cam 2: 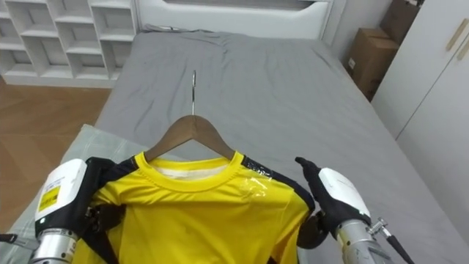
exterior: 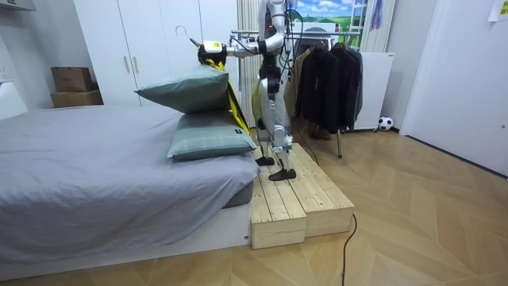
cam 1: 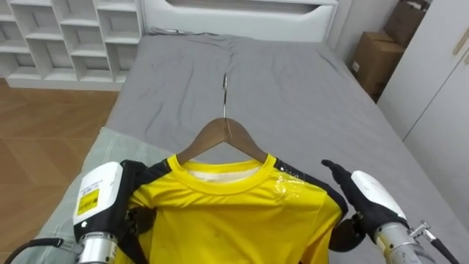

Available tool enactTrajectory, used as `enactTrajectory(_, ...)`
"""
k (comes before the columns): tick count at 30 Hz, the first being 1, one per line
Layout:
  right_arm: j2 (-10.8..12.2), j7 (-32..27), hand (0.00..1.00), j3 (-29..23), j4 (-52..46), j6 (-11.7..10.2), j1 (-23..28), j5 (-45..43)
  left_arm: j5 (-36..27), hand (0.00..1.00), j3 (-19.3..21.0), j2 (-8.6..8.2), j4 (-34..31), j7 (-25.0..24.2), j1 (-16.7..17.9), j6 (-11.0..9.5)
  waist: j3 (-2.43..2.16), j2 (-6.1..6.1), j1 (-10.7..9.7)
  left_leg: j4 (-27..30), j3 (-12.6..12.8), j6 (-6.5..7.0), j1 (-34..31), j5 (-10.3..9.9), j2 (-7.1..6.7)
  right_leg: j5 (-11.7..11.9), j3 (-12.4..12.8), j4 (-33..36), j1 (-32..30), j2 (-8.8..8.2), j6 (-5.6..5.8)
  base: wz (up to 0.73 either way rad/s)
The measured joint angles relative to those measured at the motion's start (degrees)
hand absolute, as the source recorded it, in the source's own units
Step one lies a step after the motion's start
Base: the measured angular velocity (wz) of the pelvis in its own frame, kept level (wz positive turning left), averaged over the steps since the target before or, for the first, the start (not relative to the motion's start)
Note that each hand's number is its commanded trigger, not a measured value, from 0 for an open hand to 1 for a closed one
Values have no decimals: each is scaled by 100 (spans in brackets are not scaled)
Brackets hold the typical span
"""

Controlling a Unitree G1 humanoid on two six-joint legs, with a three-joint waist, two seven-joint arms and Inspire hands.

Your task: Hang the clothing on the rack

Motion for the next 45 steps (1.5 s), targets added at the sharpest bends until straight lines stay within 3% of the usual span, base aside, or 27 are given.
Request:
enactTrajectory(10,39,1,0,8,0,12,-4,-4,59,100,-113,-122,21,0,0,126,16,25,133,1,-6,1,-28,0,-16,-11,-94,5,-2,-31,15,3)
enactTrajectory(19,63,4,0,123,0,12,-204,-55,53,100,-118,-143,21,0,0,133,14,24,135,2,-61,1,-25,1,-17,-12,-108,1,16,-34,17,1)
enactTrajectory(26,61,7,0,334,0,9,-527,-786,39,100,-217,-166,21,-1,0,137,7,13,156,4,-72,1,-45,1,-24,-14,-108,1,9,-44,20,1)
enactTrajectory(34,69,7,0,488,97,15,-617,-798,78,100,-272,-283,21,-69,-9,271,-11,-14,279,14,-73,2,-40,1,-26,-13,-125,19,10,-55,19,0)
enactTrajectory(45,264,9,0,693,1218,346,-1442,-1054,106,100,-362,-302,21,-215,-29,584,-8,-17,317,4,-192,3,-53,1,-35,-16,-240,18,53,-80,23,6)
